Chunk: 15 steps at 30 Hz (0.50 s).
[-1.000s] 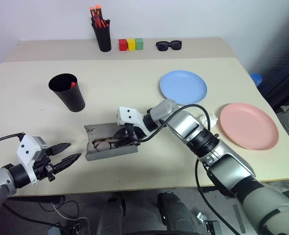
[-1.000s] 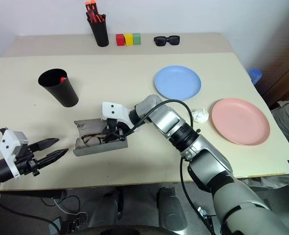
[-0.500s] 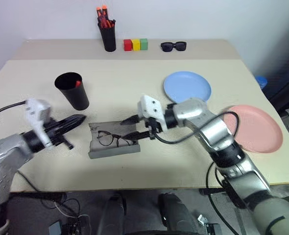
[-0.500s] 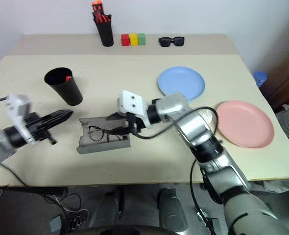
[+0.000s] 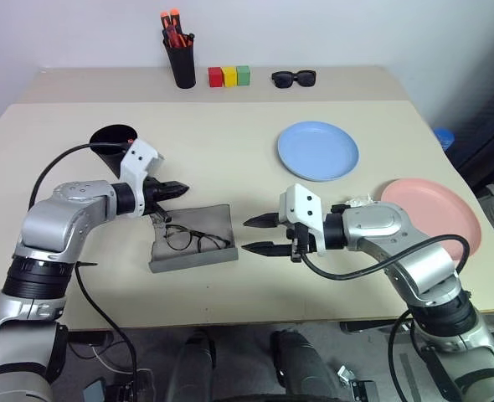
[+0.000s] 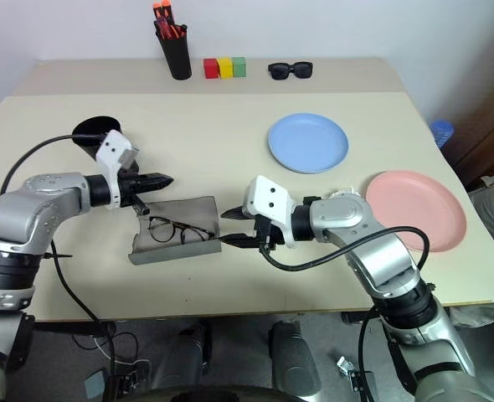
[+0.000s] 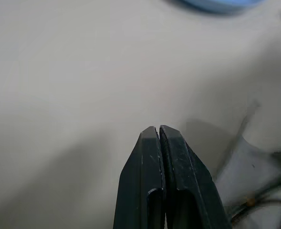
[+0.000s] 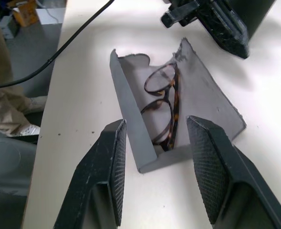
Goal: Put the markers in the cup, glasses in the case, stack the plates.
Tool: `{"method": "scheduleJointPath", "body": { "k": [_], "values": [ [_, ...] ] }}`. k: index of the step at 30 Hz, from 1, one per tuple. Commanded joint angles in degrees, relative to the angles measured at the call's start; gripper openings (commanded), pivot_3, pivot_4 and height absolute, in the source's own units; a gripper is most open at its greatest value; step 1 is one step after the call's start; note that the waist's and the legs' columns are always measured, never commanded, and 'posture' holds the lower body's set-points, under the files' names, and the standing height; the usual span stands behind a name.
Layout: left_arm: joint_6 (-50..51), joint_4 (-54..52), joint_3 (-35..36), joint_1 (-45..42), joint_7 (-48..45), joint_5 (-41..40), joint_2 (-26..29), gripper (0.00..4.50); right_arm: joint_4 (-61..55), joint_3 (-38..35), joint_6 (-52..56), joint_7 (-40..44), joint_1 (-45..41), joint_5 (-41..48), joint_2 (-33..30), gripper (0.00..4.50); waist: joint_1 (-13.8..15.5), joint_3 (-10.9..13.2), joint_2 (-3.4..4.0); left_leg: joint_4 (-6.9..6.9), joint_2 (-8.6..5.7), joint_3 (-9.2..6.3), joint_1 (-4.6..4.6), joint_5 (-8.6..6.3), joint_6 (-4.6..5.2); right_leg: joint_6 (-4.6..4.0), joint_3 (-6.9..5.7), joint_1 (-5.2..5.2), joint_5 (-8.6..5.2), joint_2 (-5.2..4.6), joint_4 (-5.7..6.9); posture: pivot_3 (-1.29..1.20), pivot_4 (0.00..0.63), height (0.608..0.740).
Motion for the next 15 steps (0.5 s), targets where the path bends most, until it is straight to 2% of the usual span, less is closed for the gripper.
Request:
{"method": "scheduleJointPath", "body": {
  "k": [1, 5, 15],
  "values": [
    [-2.01, -0.86, -2.27, -0.35, -7.83, 1.08, 2.85, 0.03, -3.3, -2.07, 0.75, -1.71, 0.26, 1.56, -0.83, 2.01, 0.09, 0.0, 0.0, -0.02, 0.0, -0.01, 0.0, 0.0, 0.0, 0.0, 0.0, -0.01, 0.0, 0.0, 0.01, 0.0, 0.15, 0.74],
    [-3.74, -2.5, -2.61, 1.65, -13.68, 1.29, 5.61, 0.03, -3.74, -2.11, 0.93, -2.73, 0.22, 2.12, -1.27, 2.01, 0.07, 0.0, 0.0, 0.02, 0.0, 0.0, 0.0, 0.0, 0.0, -0.01, 0.0, 0.01, -0.01, 0.0, 0.0, 0.0, 0.15, 0.74],
    [-4.49, -11.48, 2.23, 10.23, -17.3, -1.11, 9.27, 0.03, -1.48, -1.23, -0.64, -2.76, -1.37, 2.62, -1.64, 2.01, 0.04, 0.0, 0.0, 0.02, 0.01, 0.01, 0.0, 0.0, 0.0, -0.03, 0.01, 0.0, -0.02, -0.01, 0.0, 0.0, 0.15, 0.74]
  ]
}}
